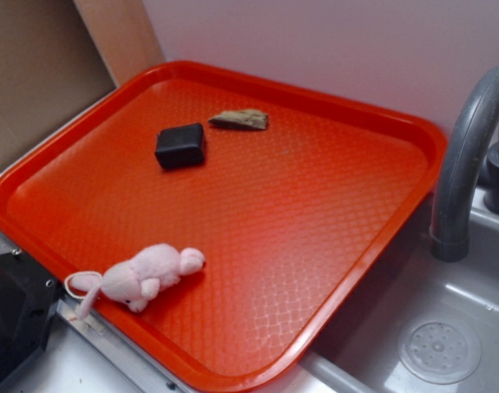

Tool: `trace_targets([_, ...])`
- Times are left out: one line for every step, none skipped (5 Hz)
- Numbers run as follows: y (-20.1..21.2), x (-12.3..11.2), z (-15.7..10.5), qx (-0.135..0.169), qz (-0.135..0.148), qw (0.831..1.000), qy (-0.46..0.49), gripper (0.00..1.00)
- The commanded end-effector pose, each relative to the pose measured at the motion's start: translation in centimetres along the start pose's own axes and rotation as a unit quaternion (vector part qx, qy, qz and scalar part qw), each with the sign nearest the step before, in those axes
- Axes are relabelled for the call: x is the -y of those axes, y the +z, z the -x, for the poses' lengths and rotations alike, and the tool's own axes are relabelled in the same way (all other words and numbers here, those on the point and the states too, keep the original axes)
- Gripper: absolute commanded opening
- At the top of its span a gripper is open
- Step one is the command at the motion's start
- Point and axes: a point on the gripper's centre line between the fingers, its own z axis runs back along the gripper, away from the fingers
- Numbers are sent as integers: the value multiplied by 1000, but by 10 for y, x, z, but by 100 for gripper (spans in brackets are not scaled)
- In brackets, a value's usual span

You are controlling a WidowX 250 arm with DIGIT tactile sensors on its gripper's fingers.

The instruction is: Grab the green ball.

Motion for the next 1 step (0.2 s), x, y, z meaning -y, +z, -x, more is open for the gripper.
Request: trace_targets([5,38,25,-23,-11,1000,-4,0])
